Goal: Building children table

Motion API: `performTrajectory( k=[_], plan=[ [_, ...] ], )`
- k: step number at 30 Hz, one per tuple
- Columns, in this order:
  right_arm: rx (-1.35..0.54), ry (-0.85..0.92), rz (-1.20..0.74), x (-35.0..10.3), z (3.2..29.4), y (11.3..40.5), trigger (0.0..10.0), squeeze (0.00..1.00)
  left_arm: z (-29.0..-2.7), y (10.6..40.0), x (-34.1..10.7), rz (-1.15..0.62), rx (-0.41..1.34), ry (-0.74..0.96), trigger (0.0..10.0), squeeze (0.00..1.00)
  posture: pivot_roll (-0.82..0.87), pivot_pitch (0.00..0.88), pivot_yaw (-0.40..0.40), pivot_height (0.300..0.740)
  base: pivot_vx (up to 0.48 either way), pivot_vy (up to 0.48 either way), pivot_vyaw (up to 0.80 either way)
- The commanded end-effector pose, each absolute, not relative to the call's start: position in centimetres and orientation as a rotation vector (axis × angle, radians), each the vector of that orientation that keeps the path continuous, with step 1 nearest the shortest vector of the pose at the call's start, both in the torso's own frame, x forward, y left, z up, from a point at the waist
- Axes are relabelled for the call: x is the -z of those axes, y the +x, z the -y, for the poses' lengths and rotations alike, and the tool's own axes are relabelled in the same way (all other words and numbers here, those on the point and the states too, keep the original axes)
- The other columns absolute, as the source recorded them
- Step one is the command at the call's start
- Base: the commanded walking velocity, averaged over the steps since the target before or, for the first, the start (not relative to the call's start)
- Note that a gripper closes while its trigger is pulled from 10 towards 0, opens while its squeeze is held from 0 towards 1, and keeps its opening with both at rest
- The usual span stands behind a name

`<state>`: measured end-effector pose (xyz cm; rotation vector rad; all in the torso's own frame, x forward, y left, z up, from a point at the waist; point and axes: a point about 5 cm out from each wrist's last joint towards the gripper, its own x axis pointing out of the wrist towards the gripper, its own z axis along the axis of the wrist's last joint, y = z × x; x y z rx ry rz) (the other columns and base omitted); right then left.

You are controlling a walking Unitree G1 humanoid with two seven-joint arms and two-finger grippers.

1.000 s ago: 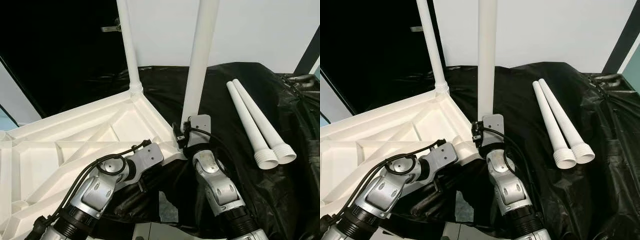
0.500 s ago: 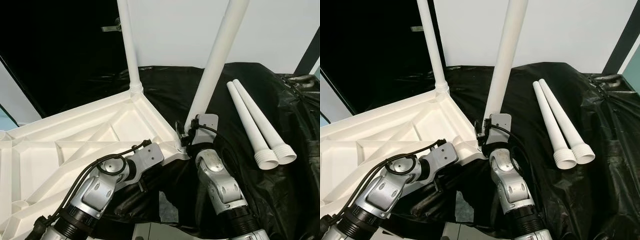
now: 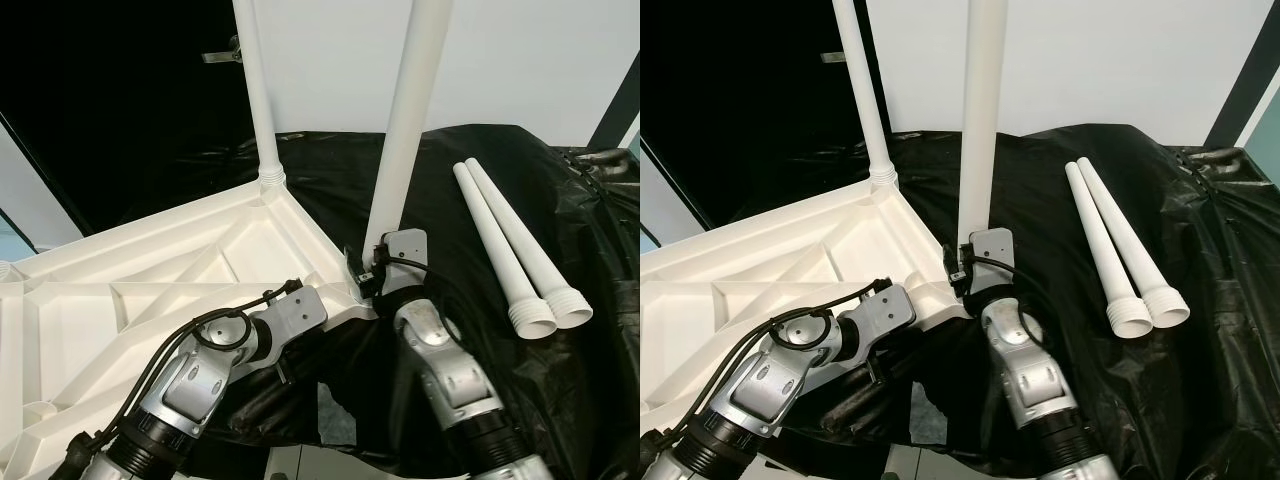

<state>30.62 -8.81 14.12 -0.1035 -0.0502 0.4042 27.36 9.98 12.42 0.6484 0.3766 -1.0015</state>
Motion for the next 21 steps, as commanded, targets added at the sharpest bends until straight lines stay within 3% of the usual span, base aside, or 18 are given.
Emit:
performTrajectory(
  k=[1, 9, 21],
  plan=[
    [-0.453, -0.128, -0.041, -12.0, 10.0, 30.4, 10.0, 0.0, -11.2, 28.2, -13.5, -0.342, 0.938, 0.689, 10.0, 0.0, 0.09, 0.0, 0.035, 0.74, 0.0, 0.0, 0.0],
    [-0.673, -0.24, -0.038, -11.9, 12.7, 31.1, 10.0, 0.0, -11.1, 27.7, -14.4, -0.32, 1.048, 0.674, 10.0, 0.0, 0.09, 0.0, 0.04, 0.74, 0.0, 0.0, 0.0],
    [-0.829, -0.354, -0.023, -11.1, 11.9, 30.3, 10.0, 0.0, -11.3, 27.8, -14.5, -0.32, 1.039, 0.652, 10.0, 0.0, 0.1, 0.0, 0.035, 0.74, 0.0, 0.0, 0.0]
  ],
)
